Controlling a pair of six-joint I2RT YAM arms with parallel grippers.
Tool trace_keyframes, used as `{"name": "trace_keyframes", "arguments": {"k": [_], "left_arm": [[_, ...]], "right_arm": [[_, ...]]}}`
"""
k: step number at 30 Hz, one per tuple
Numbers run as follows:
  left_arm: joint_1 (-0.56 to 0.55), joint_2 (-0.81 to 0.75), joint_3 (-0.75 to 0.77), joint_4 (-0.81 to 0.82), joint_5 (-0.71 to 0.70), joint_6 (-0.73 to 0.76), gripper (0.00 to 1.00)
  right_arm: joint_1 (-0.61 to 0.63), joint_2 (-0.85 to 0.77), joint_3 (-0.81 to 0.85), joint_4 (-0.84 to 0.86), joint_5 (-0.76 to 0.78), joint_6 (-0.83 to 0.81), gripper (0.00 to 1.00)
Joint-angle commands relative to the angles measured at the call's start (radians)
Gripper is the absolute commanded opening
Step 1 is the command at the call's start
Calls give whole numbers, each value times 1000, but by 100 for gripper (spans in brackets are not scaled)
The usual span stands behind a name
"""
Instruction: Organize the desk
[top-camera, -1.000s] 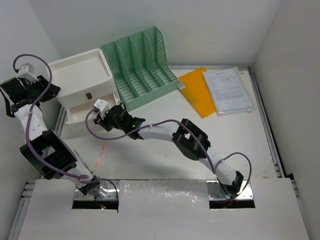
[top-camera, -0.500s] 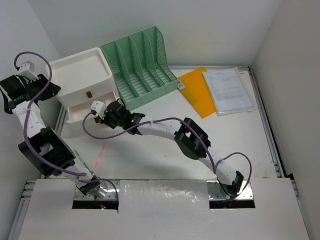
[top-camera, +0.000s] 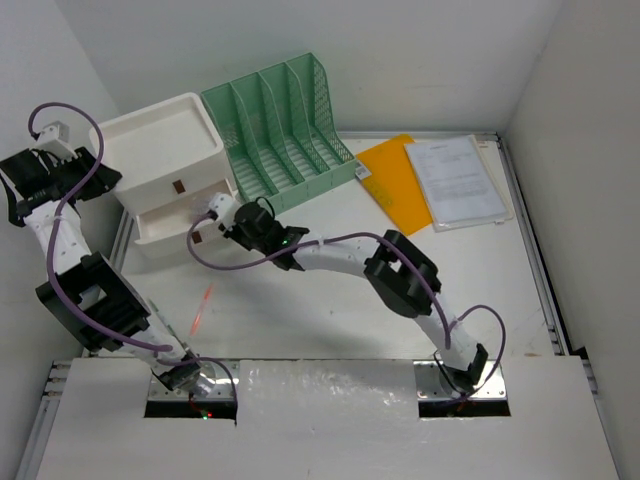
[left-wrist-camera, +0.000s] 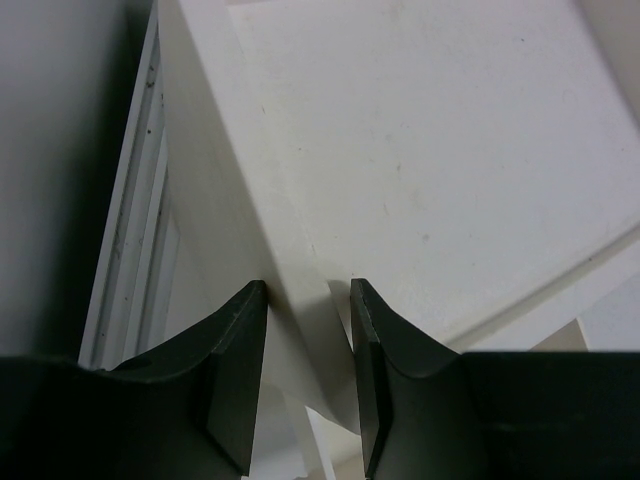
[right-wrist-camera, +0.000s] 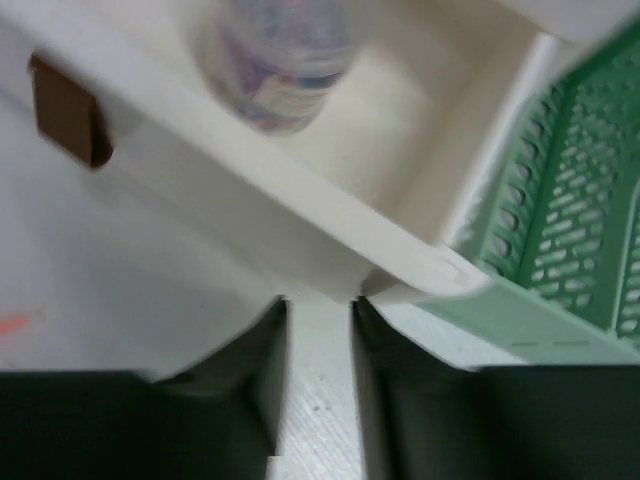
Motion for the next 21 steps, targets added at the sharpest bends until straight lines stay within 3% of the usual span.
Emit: {"name": "trace_keyframes", "arguments": {"k": [1, 4, 9, 15, 19, 21], "left_arm": [[-13, 40, -81, -159, 28, 30, 0], [-13, 27, -98, -131, 27, -4, 0], [-18, 29, -96, -131, 31, -12, 0], [-26, 32, -95, -133, 39, -4, 0], [-32, 32, -78, -162, 27, 59, 0], [-30, 38, -59, -195, 22, 92, 0]], "right_arm": [[5, -125, -89, 283, 38, 194, 38], [58, -82, -89, 324, 119, 261, 55], [120, 31, 18, 390, 269, 374, 58], [146, 111, 113, 402, 264, 355, 58], [141, 36, -49, 485, 360, 305, 58], [112, -60, -122, 493, 295, 318, 58]]}}
